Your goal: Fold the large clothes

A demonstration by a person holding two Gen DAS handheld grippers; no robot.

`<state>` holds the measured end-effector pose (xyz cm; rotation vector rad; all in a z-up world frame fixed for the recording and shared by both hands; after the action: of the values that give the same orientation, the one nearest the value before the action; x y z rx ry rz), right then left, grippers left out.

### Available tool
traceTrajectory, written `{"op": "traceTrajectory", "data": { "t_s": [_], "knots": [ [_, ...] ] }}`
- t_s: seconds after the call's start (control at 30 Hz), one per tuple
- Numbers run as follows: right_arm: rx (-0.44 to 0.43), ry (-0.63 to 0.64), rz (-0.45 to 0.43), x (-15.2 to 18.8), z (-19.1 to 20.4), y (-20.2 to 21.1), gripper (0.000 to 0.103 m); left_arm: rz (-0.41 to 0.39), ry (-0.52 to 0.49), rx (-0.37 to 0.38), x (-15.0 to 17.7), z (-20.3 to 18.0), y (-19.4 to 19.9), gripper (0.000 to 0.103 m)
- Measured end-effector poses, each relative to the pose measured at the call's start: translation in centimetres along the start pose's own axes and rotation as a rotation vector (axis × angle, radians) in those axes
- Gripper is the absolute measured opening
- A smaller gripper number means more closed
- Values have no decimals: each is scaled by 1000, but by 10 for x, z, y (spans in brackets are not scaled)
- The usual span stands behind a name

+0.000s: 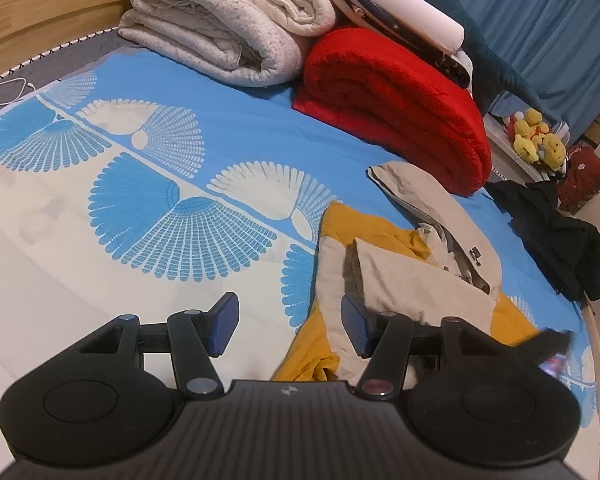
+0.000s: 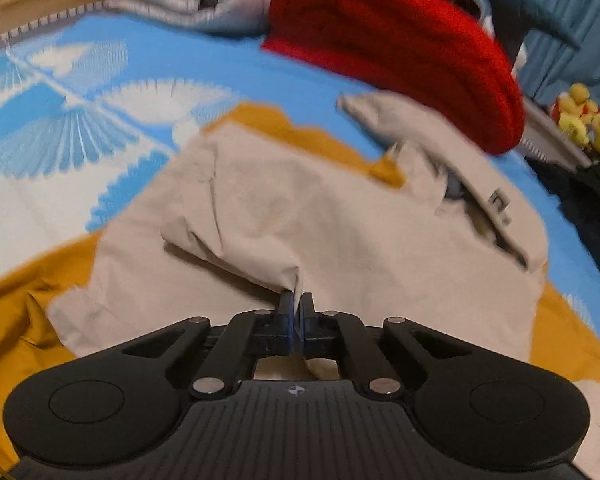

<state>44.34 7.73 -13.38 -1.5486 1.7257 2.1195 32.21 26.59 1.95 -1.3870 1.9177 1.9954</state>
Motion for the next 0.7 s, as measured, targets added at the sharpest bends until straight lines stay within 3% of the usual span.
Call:
{"op": "traceTrajectory", "data": {
  "t_s": [0.13, 0.3, 0.37, 0.5, 0.57, 0.63, 0.7],
  "knots": [
    [-118, -7, -70, -2, 0, 37, 1, 5, 2, 5, 0, 0, 0, 62],
    [-257, -39, 77, 19, -6, 35, 6, 7, 3, 14, 0, -1, 2, 62],
    [-254, -66, 48, 19, -11, 44, 9, 6, 5, 13, -1, 0, 1, 62],
    [-251, -262, -136, 11, -32, 64, 37, 8, 10, 10, -1, 1, 1, 62],
    [-232, -340, -166, 8, -39, 59, 40, 9, 2, 12, 0, -1, 1, 62],
    [-226, -373, -134, 10, -40, 43, 40, 9, -3, 15, 1, -3, 1, 62],
    [-224, -373, -13, 18, -33, 13, 40, 8, -4, 14, 0, -3, 1, 62]
  ]
}}
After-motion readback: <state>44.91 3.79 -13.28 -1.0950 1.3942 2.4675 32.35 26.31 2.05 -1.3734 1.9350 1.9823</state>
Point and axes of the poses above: each gripper's, at about its wrist camera, not at the fingertips, and y roughly against the way its jaws point, z to its left, x to its underside, the point moved 2 cm from there along -y, roughly the way its jaws point, and after that the axes turned 12 degrees about -x, right-handed, at the moved point
